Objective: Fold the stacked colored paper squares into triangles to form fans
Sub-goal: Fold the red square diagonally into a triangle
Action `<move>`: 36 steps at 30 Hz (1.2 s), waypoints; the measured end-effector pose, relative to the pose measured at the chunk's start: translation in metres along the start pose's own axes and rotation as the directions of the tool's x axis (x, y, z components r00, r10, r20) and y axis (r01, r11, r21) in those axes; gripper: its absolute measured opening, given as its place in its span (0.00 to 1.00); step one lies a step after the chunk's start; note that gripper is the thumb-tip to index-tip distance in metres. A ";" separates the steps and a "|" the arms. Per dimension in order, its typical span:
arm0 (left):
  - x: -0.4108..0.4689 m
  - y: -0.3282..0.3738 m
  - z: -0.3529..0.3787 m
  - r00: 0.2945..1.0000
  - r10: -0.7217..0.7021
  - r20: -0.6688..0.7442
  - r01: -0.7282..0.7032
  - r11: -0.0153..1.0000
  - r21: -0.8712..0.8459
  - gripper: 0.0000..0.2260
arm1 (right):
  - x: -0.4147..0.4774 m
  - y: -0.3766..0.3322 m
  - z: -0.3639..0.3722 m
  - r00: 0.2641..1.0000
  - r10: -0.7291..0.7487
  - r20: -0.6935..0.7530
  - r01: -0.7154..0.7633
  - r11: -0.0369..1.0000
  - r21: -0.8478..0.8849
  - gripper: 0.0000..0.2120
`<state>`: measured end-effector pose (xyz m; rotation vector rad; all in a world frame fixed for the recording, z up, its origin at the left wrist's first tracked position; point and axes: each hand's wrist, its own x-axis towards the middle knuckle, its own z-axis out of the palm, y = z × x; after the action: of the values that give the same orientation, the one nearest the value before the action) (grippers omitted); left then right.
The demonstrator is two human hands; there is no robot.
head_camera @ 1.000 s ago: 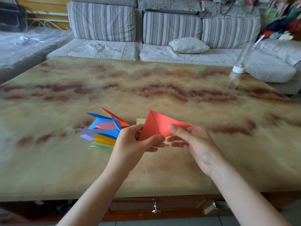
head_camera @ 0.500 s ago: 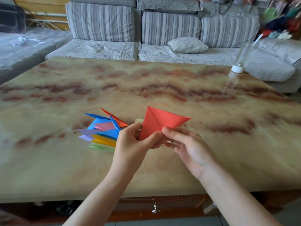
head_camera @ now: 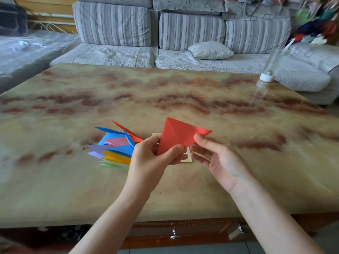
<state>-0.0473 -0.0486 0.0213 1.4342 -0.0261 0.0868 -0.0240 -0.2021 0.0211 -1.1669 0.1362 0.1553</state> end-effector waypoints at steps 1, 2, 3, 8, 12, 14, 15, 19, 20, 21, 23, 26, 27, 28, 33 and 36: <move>0.000 0.000 0.000 1.000 -0.004 -0.003 0.004 1.000 0.001 0.04 | 0.001 0.000 -0.001 1.000 0.001 -0.006 -0.001 1.000 -0.002 0.02; 0.000 0.000 0.000 1.000 -0.009 -0.003 0.009 1.000 0.003 0.04 | 0.001 0.000 -0.002 1.000 0.002 -0.009 -0.002 1.000 -0.010 0.01; 0.000 0.000 0.000 1.000 -0.012 -0.001 0.012 1.000 0.007 0.04 | 0.002 0.000 -0.002 1.000 0.004 -0.010 -0.004 1.000 -0.014 0.01; 0.002 0.000 -0.004 0.999 -0.010 -0.033 0.010 1.000 0.001 0.04 | 0.006 -0.003 -0.004 0.997 0.030 -0.074 -0.028 0.999 0.035 0.08; 0.000 0.000 -0.007 0.999 -0.010 -0.038 0.010 1.000 -0.008 0.05 | 0.006 -0.003 -0.006 0.996 0.022 -0.085 -0.019 0.999 0.039 0.09; 0.000 0.000 -0.004 0.999 0.008 -0.033 -0.007 1.000 0.025 0.05 | 0.006 -0.003 -0.006 0.995 0.025 -0.095 -0.019 0.998 0.058 0.09; 0.000 0.000 -0.004 0.999 0.016 -0.035 -0.014 0.999 0.038 0.05 | 0.007 -0.003 -0.006 0.995 0.025 -0.100 -0.018 0.997 0.068 0.08; 0.003 0.000 -0.009 0.996 0.028 -0.086 -0.025 0.999 0.034 0.03 | 0.009 -0.005 -0.012 0.986 0.036 -0.162 -0.015 0.991 0.131 0.03; 0.003 0.000 -0.010 0.995 0.026 -0.096 -0.024 0.999 0.026 0.03 | 0.008 -0.006 -0.013 0.989 0.034 -0.144 -0.018 0.994 0.108 0.06; 0.003 0.001 -0.011 0.995 0.023 -0.097 -0.021 1.000 0.021 0.03 | 0.007 -0.005 -0.013 0.995 0.036 -0.090 -0.030 0.998 0.063 0.10; 0.003 0.001 -0.009 0.997 0.016 -0.080 -0.014 1.000 0.023 0.03 | 0.001 0.000 -0.006 0.997 0.048 0.053 -0.045 0.997 -0.063 0.16; 0.002 -0.004 -0.003 0.999 0.017 -0.045 -0.014 0.997 0.071 0.05 | -0.005 0.010 0.006 0.990 0.007 0.141 0.023 0.978 -0.208 0.16; 0.001 -0.005 -0.002 0.999 0.018 -0.043 -0.014 0.996 0.091 0.06 | -0.005 0.012 0.007 0.991 -0.013 0.130 0.043 0.973 -0.226 0.16; 0.001 -0.006 -0.001 0.999 0.018 -0.043 -0.014 0.994 0.106 0.06 | -0.005 0.013 0.008 0.994 -0.029 0.103 0.053 0.971 -0.234 0.17; 0.002 -0.006 -0.001 0.999 -0.006 -0.038 0.010 0.992 0.123 0.08 | -0.003 0.013 0.008 0.998 -0.045 0.039 0.052 0.975 -0.217 0.14; 0.003 -0.005 -0.003 0.999 -0.030 -0.028 0.034 0.991 0.133 0.08 | -0.001 0.010 0.007 0.998 -0.058 0.012 0.059 0.977 -0.204 0.14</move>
<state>-0.0444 -0.0463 0.0166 1.5663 0.0248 0.0821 -0.0270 -0.1914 0.0149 -1.3743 0.0816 0.1226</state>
